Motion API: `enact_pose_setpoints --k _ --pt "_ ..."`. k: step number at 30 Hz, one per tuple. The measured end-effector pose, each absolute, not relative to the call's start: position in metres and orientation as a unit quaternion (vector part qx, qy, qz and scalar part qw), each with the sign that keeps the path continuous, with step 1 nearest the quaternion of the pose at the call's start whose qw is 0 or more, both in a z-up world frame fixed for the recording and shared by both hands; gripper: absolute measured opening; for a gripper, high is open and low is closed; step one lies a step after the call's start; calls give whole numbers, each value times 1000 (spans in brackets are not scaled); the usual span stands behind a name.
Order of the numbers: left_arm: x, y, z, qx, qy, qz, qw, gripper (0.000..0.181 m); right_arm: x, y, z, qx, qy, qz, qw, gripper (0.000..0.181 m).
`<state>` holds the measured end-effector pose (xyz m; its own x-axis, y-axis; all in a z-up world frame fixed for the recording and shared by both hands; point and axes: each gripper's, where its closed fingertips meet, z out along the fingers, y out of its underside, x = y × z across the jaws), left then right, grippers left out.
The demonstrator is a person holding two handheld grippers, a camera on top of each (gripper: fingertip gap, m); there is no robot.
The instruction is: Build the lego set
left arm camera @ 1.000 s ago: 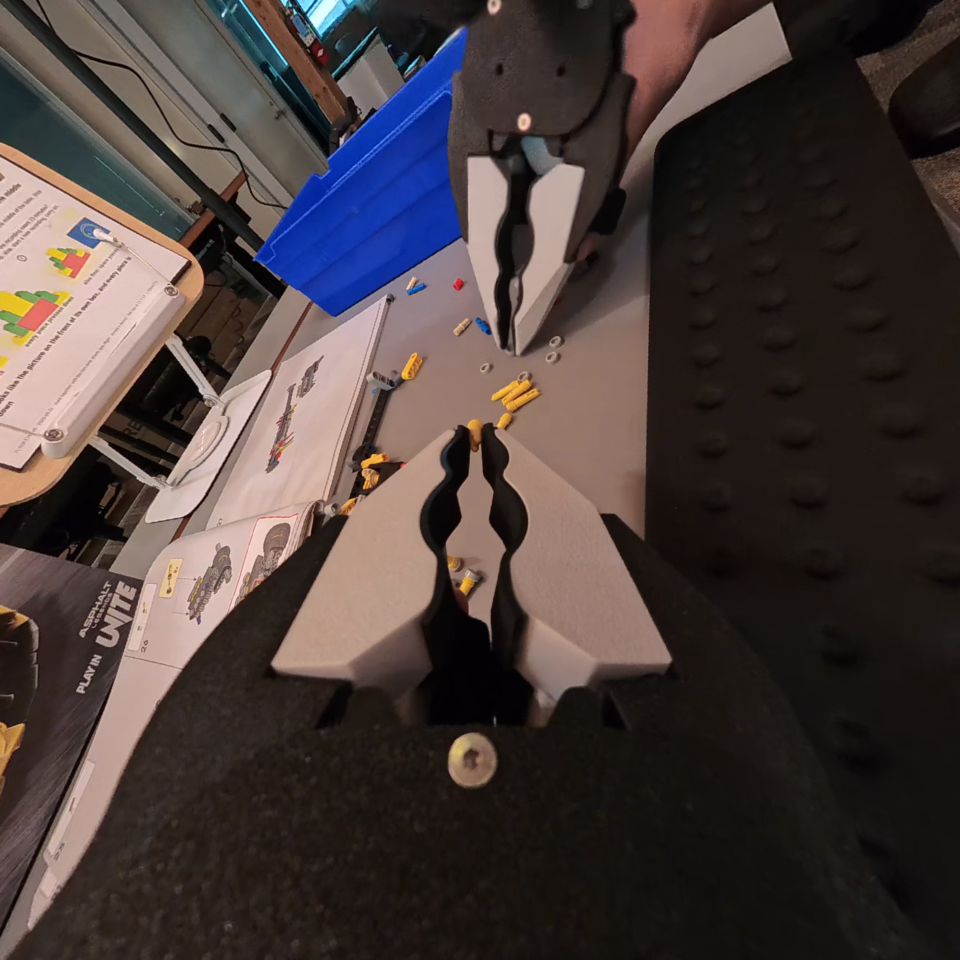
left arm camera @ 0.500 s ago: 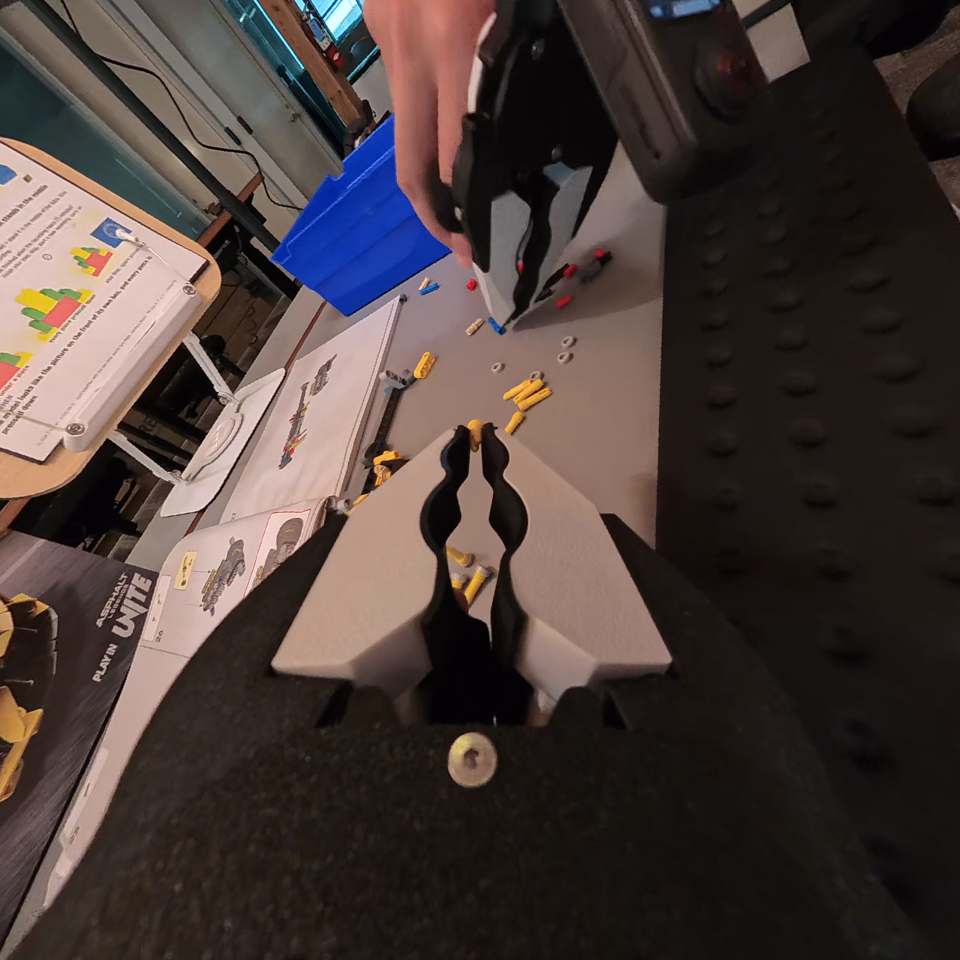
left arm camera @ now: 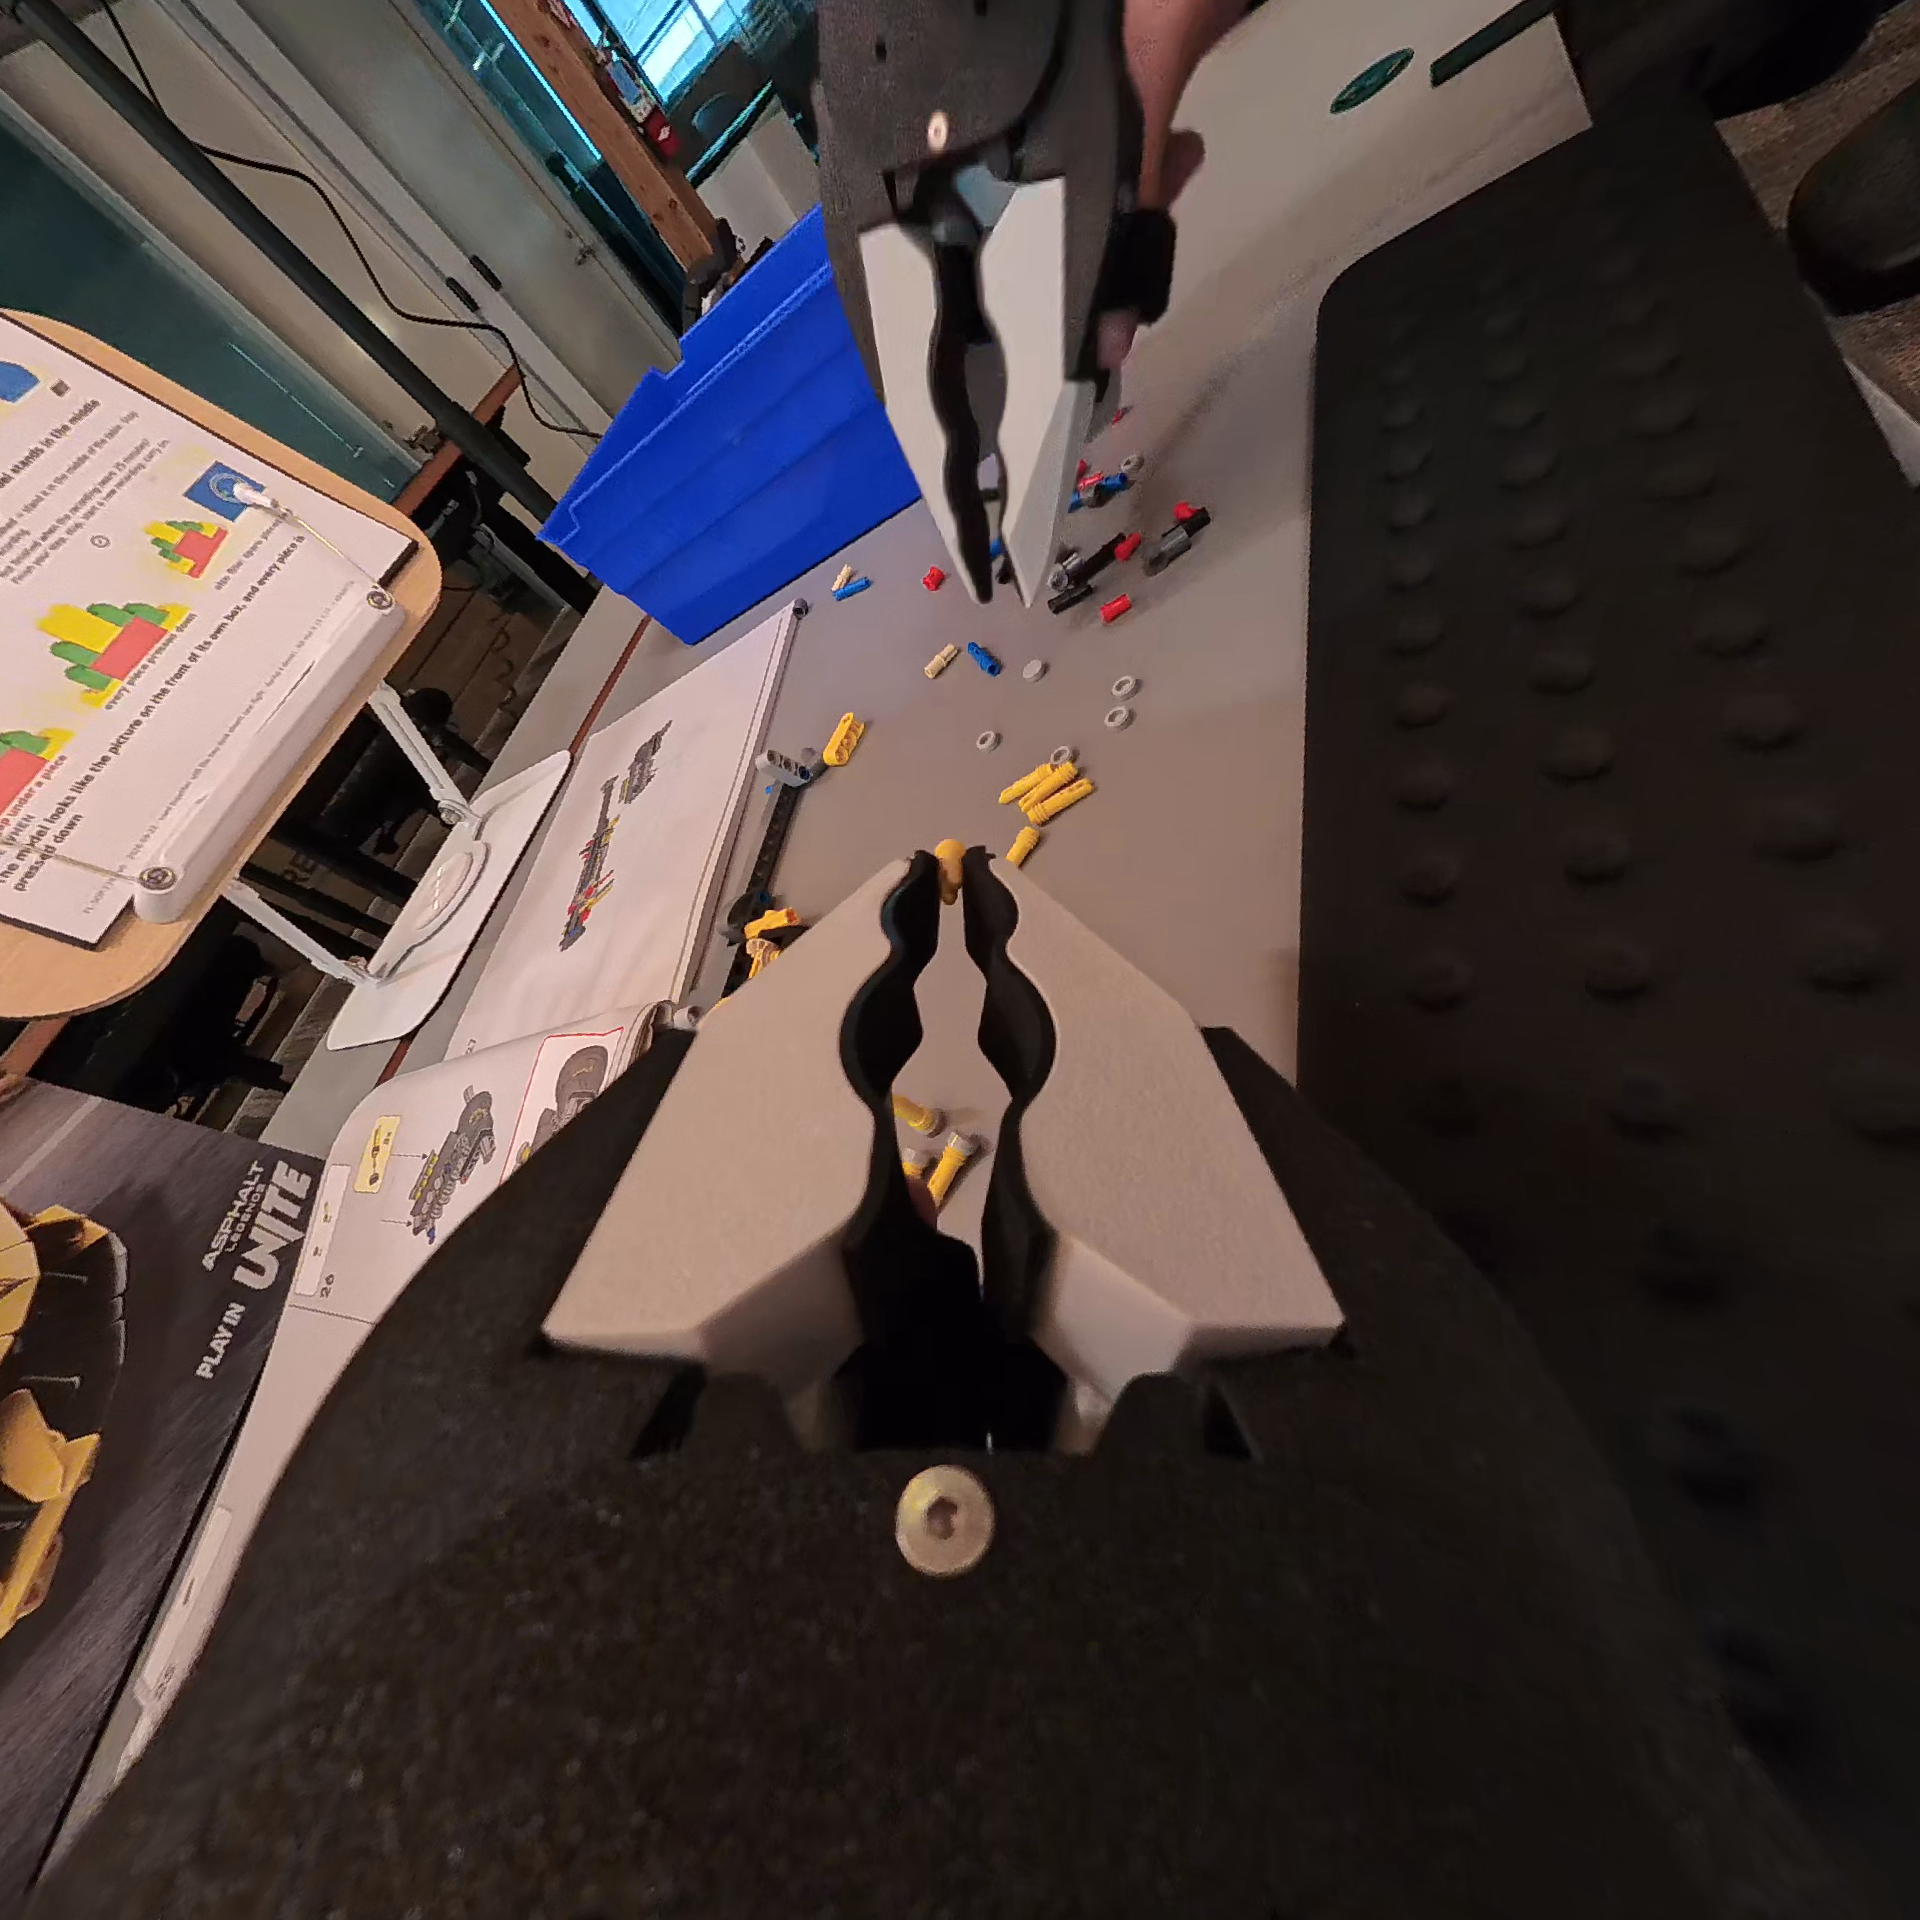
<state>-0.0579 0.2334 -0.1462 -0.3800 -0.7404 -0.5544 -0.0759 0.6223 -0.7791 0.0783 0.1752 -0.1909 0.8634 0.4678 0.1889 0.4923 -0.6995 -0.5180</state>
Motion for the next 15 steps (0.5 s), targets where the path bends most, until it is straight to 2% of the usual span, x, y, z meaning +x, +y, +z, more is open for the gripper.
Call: enact_pose_setpoints --k 4,15 --pt "-58 233 -147 -272 757 -344 484 4 69 178 -201 -931 -199 71 298 16" --pt "-57 236 -145 -282 752 -353 480 4 75 181 -214 -927 -210 39 309 7"
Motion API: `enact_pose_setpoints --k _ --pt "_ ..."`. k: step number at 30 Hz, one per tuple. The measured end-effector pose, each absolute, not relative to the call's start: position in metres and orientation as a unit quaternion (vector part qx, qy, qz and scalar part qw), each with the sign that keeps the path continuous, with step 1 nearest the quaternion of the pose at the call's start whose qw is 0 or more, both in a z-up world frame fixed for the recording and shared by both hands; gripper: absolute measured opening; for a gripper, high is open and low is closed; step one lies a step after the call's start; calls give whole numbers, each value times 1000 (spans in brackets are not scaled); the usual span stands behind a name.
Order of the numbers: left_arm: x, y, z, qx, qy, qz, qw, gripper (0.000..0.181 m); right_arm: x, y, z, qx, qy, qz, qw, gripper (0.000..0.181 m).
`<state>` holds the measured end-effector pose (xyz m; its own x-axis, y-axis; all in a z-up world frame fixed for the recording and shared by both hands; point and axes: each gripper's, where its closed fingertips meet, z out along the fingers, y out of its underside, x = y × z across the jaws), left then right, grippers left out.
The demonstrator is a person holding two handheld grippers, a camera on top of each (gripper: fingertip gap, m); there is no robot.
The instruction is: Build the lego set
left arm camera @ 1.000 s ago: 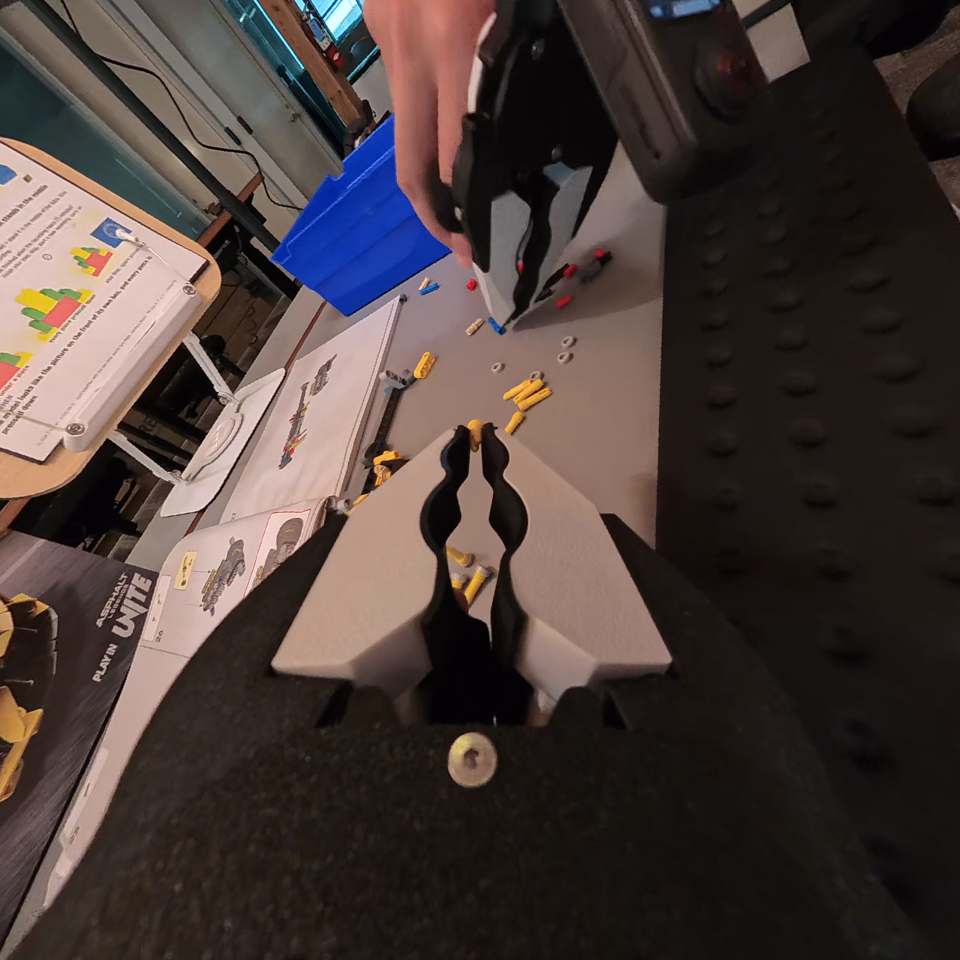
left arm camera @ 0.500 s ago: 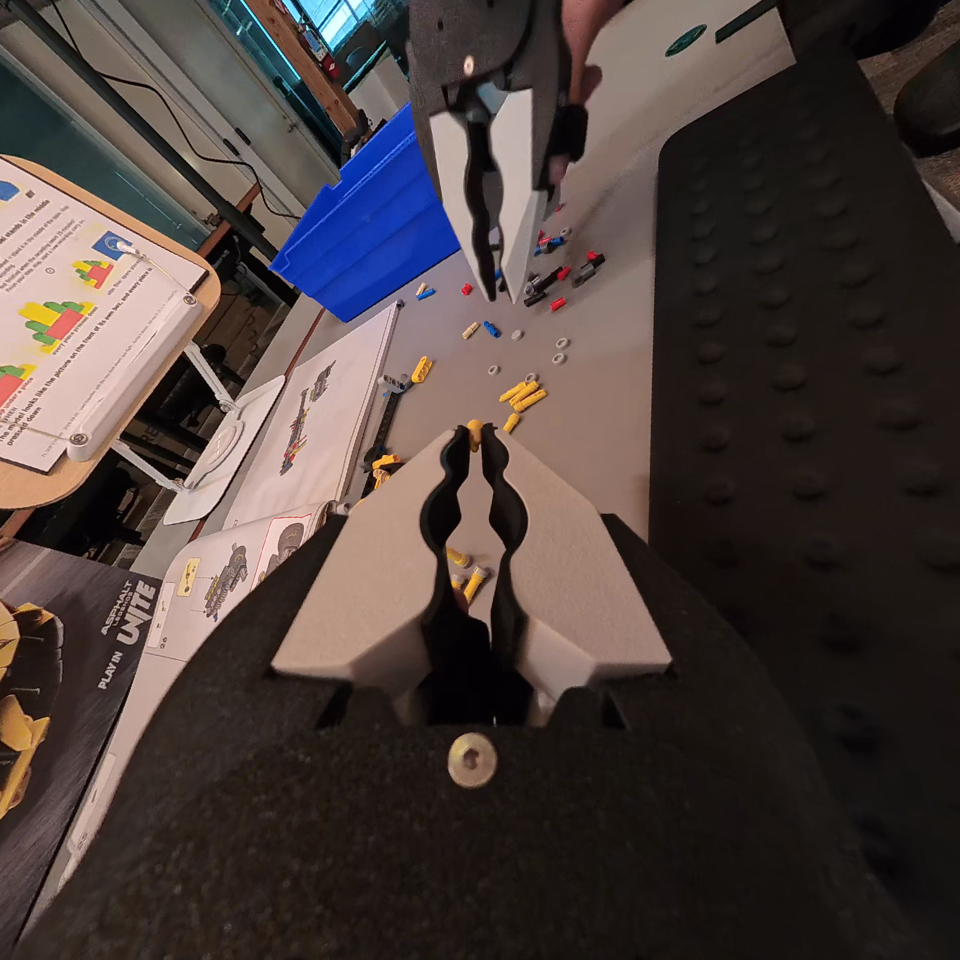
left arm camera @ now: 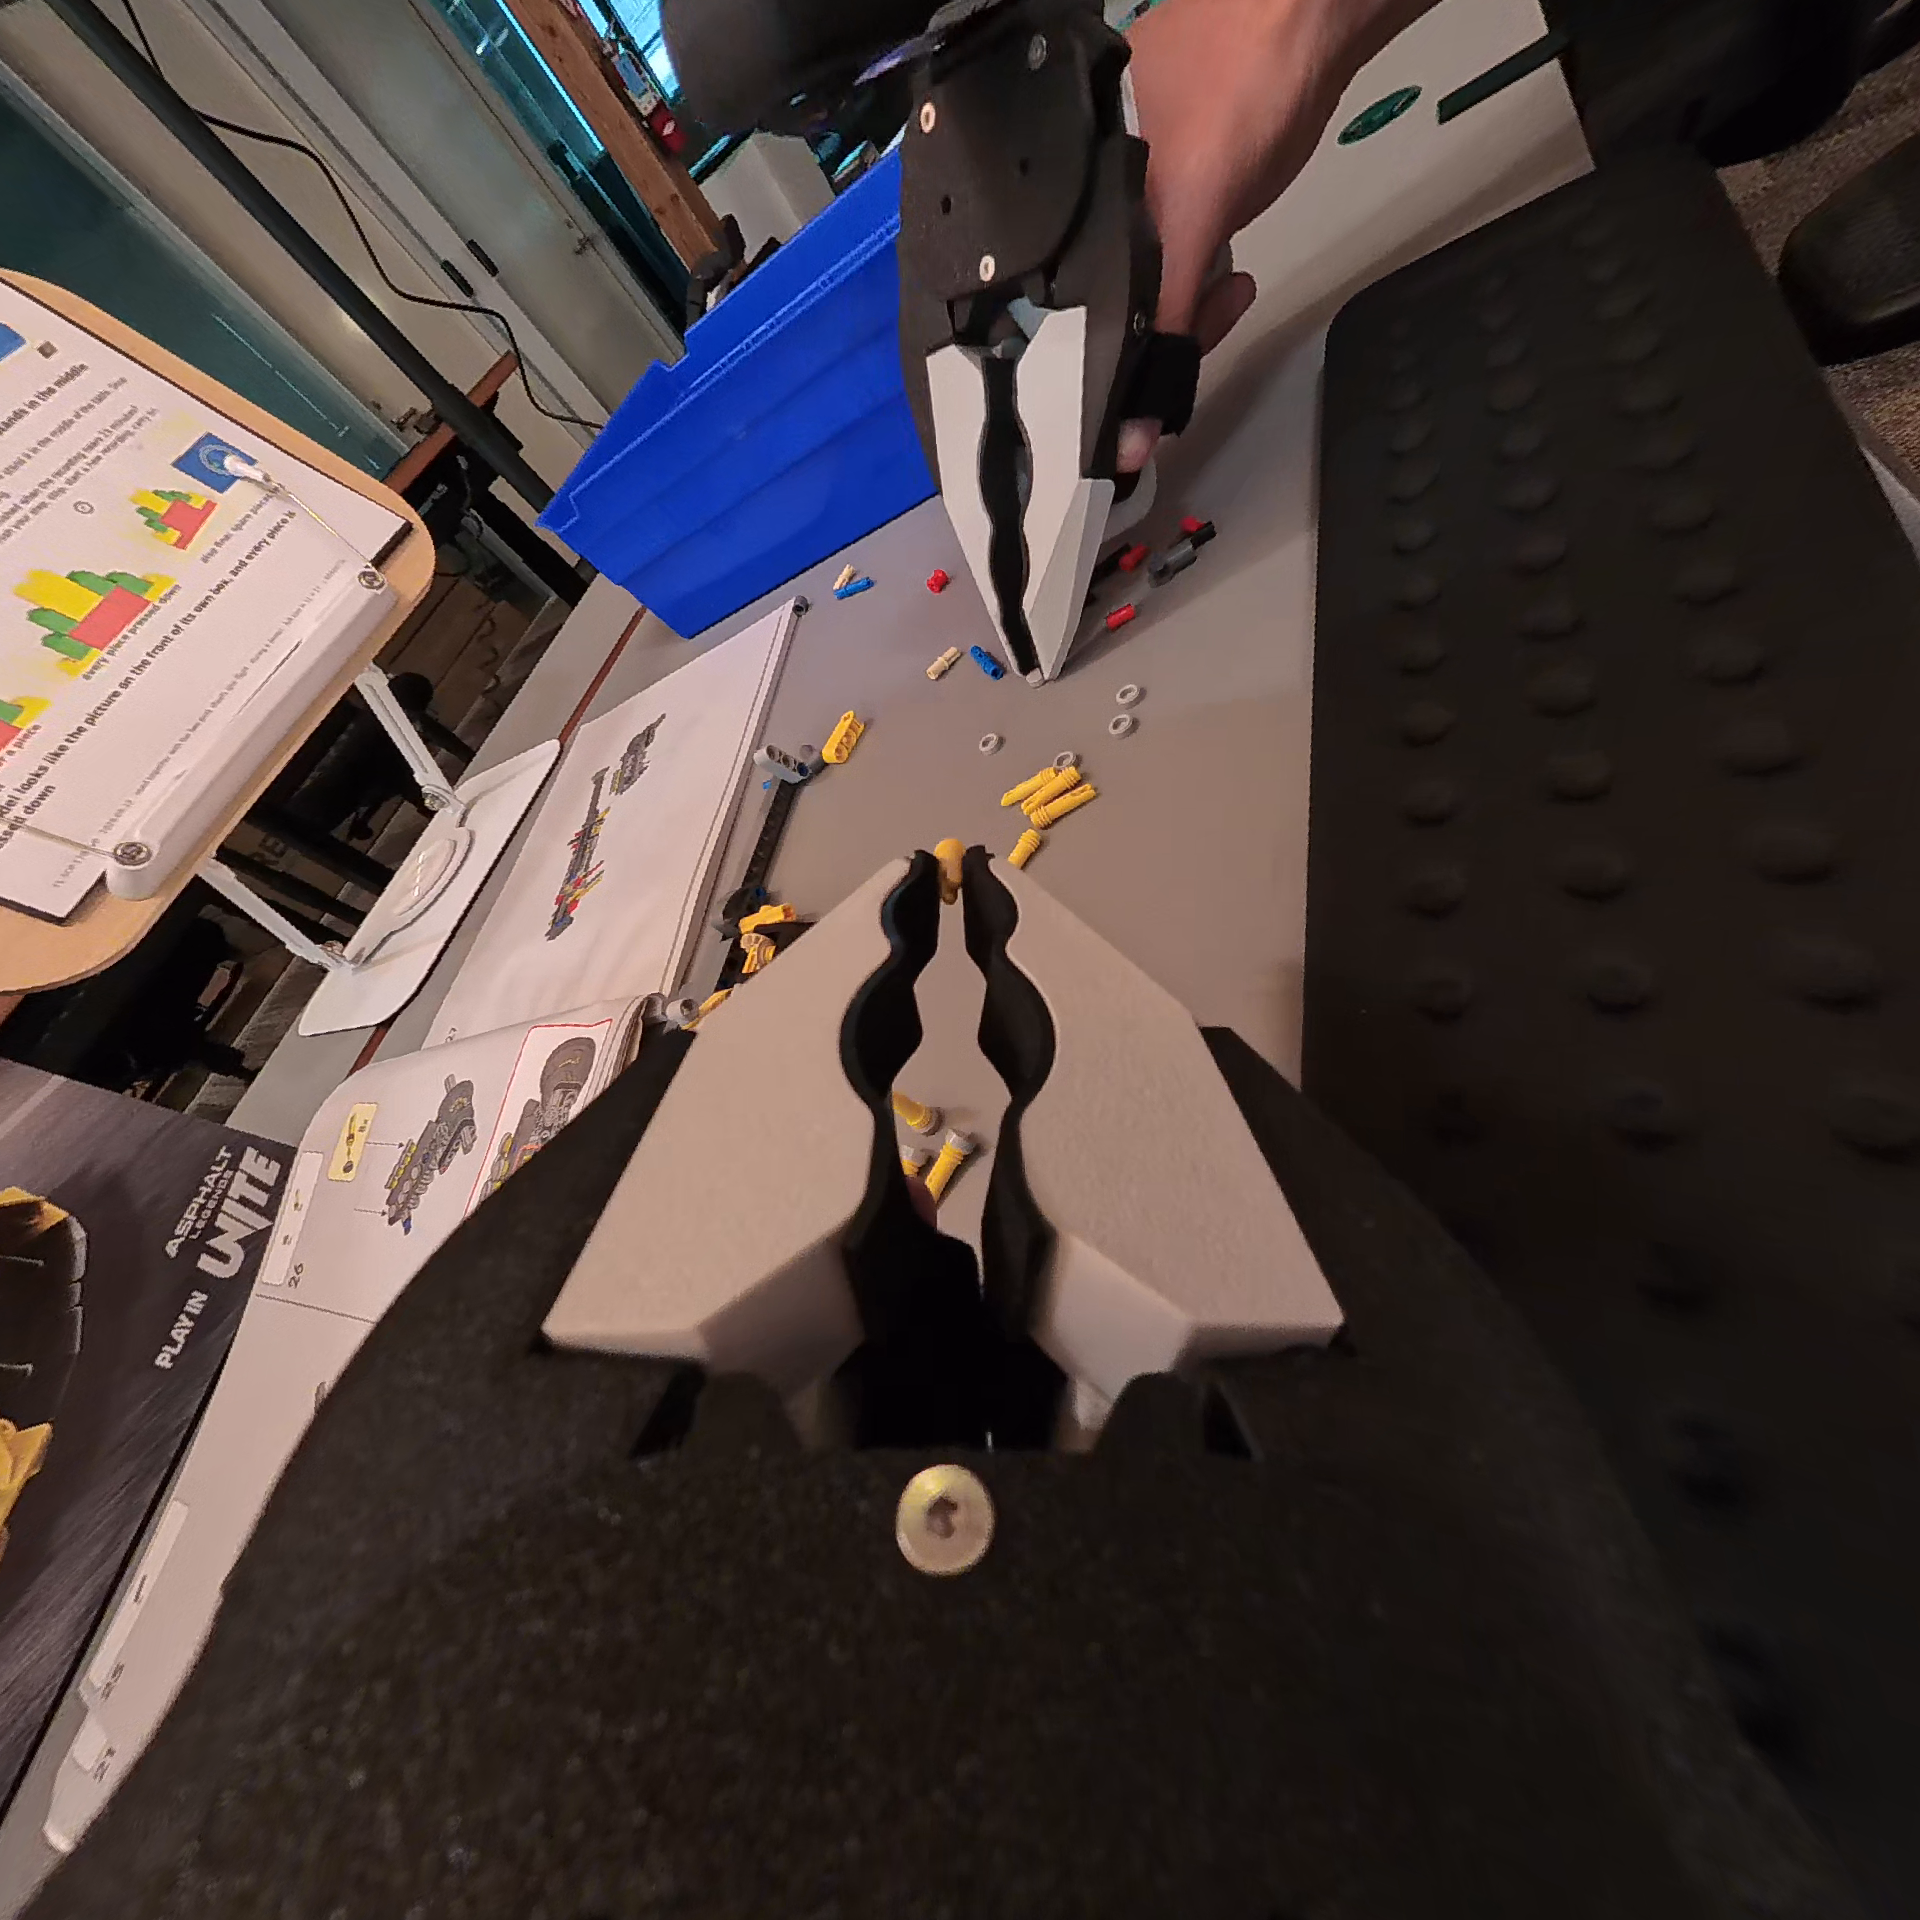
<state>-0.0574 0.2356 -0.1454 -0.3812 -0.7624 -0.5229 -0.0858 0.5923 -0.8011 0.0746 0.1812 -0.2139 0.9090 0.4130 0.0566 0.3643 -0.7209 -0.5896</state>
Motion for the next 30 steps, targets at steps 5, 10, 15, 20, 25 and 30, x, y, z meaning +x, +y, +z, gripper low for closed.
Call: enact_pose_setpoints --k 5,10,15,20,25,30 --pt "-57 236 -146 -284 752 -354 478 4 75 183 -214 -929 -209 47 303 11" --pt "-57 236 -146 -282 754 -352 478 4 73 183 -214 -930 -217 54 293 9" --pt "-57 236 -145 -283 752 -354 478 3 72 184 -215 -931 -216 52 290 7" --pt "-58 237 -134 -295 732 -394 472 4 55 195 -202 -922 -176 112 325 7" --pt "-66 237 -97 -290 666 -508 463 4 -28 236 -101 -759 -63 408 504 6" --pt "-69 241 -86 -273 646 -517 491 4 -56 251 -76 -642 0 555 529 6"
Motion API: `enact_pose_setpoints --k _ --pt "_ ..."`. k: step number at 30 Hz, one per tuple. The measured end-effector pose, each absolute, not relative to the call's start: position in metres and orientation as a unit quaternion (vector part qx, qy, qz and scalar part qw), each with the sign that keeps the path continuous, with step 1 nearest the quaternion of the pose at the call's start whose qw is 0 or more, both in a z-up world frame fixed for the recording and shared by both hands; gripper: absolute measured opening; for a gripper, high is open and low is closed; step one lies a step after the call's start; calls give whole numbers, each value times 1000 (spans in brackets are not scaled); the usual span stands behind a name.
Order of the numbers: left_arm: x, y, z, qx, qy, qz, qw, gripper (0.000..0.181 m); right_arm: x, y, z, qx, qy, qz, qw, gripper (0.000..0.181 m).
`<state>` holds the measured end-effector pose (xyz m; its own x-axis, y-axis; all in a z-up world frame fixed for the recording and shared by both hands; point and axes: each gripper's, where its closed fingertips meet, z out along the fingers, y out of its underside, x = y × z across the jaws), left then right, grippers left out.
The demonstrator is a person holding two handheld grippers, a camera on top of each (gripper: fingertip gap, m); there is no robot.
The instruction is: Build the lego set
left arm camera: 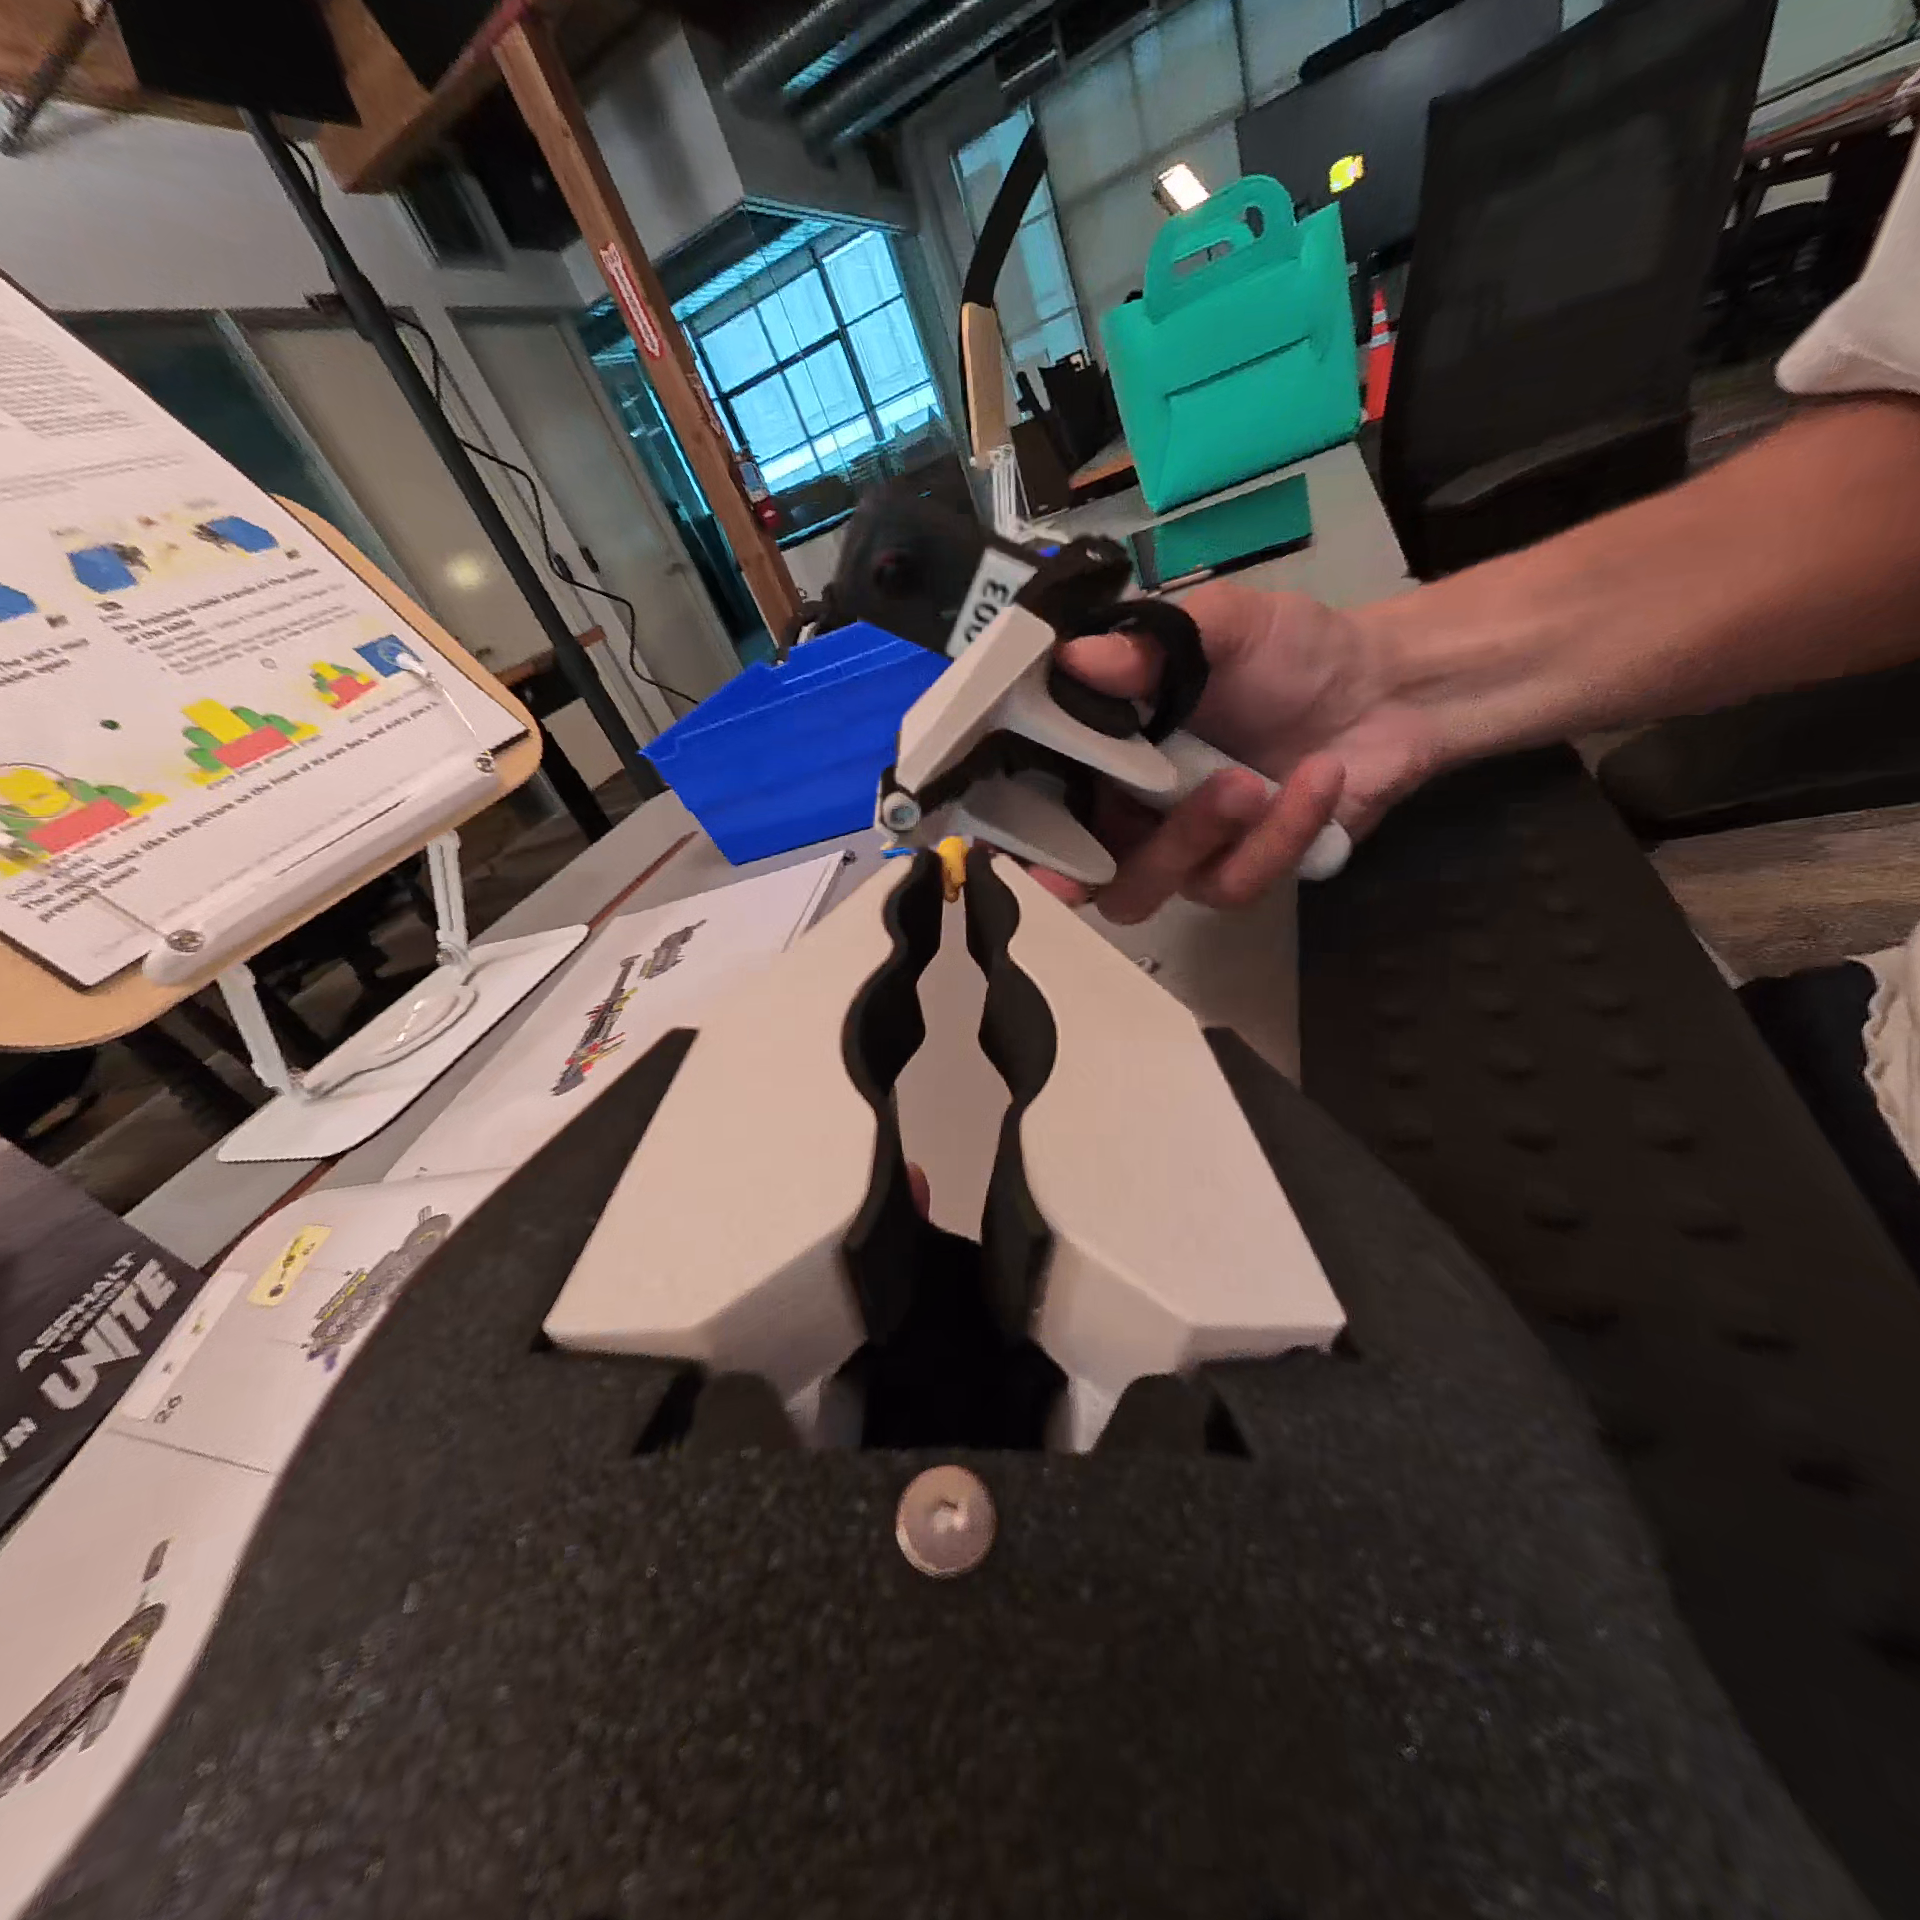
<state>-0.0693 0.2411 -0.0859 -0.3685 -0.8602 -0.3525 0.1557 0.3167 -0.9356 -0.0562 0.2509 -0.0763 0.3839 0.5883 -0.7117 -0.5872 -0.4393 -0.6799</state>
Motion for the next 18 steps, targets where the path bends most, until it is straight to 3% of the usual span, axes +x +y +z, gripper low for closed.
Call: enact_pose_setpoints --k 18 --pt "-69 245 -83 -278 638 -521 494 4 -72 250 -77 -608 15 596 524 6"
